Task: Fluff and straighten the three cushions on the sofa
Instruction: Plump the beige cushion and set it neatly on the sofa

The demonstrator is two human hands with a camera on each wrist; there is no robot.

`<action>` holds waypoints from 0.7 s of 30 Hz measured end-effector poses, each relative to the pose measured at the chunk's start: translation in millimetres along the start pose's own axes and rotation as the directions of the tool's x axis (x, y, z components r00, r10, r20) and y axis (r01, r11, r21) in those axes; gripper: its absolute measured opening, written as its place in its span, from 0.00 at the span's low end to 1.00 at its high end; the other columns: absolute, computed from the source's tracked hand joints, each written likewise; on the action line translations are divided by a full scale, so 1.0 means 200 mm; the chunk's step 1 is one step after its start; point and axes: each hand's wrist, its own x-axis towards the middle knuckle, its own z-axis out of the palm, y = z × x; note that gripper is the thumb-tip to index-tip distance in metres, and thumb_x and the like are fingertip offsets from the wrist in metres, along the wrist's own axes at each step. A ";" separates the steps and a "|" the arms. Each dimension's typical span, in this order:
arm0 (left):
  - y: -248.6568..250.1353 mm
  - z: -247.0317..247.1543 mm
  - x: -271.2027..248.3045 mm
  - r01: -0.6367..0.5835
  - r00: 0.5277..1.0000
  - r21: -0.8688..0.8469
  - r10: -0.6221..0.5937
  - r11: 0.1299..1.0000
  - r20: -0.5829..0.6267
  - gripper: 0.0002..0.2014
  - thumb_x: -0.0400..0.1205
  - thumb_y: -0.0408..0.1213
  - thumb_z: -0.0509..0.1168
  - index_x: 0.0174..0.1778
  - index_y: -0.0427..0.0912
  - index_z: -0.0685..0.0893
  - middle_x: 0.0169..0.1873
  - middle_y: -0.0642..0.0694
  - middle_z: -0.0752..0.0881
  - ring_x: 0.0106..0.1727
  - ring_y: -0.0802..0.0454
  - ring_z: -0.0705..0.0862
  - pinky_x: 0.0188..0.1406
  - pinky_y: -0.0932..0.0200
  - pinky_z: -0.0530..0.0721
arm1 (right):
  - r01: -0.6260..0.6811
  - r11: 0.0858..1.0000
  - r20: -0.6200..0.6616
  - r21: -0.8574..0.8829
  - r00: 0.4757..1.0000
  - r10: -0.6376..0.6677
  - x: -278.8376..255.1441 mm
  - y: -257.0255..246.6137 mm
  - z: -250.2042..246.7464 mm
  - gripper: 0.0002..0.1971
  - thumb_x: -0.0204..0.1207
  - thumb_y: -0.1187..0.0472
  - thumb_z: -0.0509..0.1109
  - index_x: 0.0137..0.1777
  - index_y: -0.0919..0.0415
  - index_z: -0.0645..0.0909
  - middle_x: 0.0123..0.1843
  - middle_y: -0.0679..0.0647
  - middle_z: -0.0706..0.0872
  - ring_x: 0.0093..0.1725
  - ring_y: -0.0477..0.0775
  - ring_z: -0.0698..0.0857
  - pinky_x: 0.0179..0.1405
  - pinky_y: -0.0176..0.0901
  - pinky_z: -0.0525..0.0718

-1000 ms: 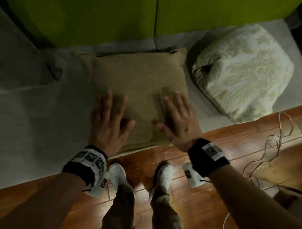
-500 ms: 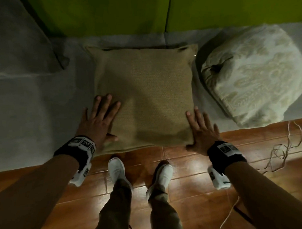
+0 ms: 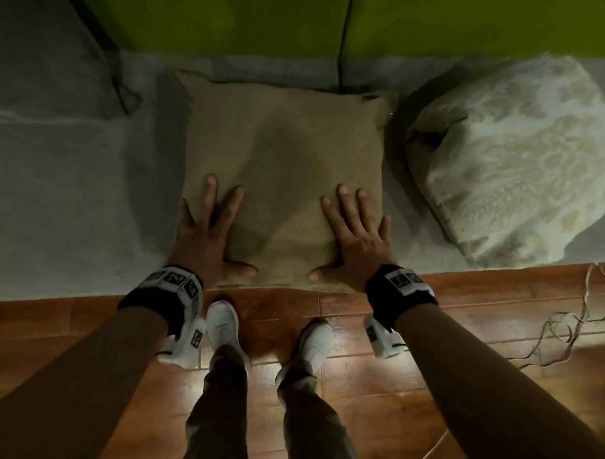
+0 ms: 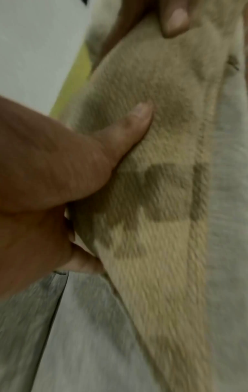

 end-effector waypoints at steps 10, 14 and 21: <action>-0.23 0.12 -0.26 0.377 0.904 -0.508 -0.427 0.774 0.020 0.57 0.63 0.58 0.82 0.85 0.62 0.54 0.77 0.42 0.76 0.72 0.38 0.78 0.69 0.39 0.77 | -0.418 0.690 0.311 0.591 0.907 0.283 -0.38 0.45 0.10 0.43 0.54 0.33 0.85 0.71 0.46 0.82 0.61 0.44 0.92 0.54 0.41 0.91 0.58 0.45 0.89; -0.30 0.11 -0.32 0.462 0.801 -0.713 -0.594 0.528 0.080 0.30 0.77 0.67 0.62 0.62 0.46 0.82 0.56 0.30 0.88 0.51 0.35 0.88 0.54 0.43 0.84 | -0.444 0.476 0.339 0.759 0.894 0.294 -0.42 0.52 0.11 0.25 0.70 0.53 0.84 0.68 0.49 0.84 0.56 0.49 0.93 0.56 0.52 0.91 0.55 0.48 0.89; -0.41 0.05 -0.38 0.419 0.774 -0.757 -0.633 0.501 0.010 0.07 0.83 0.48 0.68 0.40 0.58 0.90 0.43 0.36 0.90 0.37 0.40 0.90 0.47 0.36 0.91 | -0.510 0.509 0.363 0.693 0.857 0.364 -0.38 0.62 0.16 0.07 0.75 0.66 0.80 0.49 0.63 0.85 0.46 0.59 0.94 0.51 0.65 0.93 0.56 0.62 0.89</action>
